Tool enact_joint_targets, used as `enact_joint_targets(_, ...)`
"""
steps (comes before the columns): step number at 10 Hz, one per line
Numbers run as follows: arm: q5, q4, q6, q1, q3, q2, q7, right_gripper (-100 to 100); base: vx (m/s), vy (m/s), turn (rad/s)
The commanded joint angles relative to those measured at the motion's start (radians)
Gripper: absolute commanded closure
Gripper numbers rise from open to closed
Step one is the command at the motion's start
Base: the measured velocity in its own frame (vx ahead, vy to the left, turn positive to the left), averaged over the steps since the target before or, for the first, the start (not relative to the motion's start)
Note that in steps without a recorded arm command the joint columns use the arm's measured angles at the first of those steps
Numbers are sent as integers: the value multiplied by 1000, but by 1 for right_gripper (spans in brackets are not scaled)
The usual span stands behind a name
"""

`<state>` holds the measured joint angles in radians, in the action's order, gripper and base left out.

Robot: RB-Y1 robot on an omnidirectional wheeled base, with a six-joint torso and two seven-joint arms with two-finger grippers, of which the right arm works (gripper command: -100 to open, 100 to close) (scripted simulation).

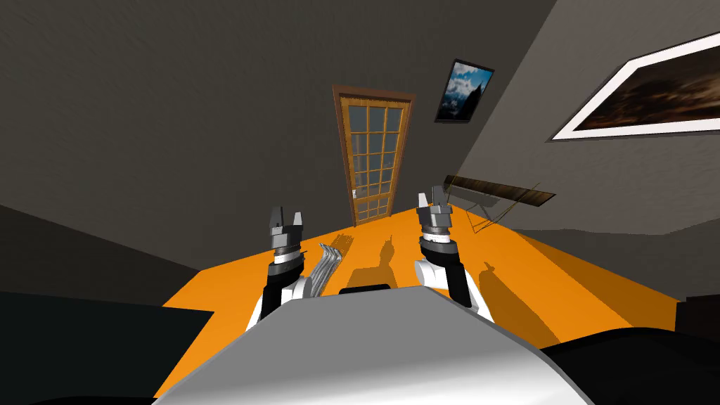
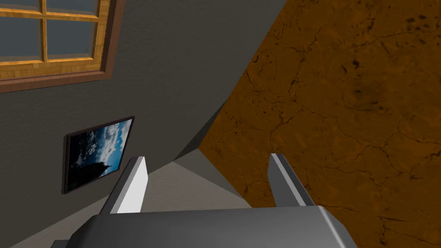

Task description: Pull the door open

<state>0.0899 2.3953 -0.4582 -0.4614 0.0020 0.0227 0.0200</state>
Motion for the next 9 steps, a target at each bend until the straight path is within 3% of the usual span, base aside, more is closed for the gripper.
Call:
enact_joint_targets(1, -12, -18, -6, 5, 0, -7, -12, -100, -14, -152, 14)
enact_joint_targets(6, -73, -109, -36, 30, -2, -37, -70, -100, -57, -215, 119)
enact_joint_targets(9, -110, -164, -54, 45, -2, -51, -106, -100, -2, -121, 118)
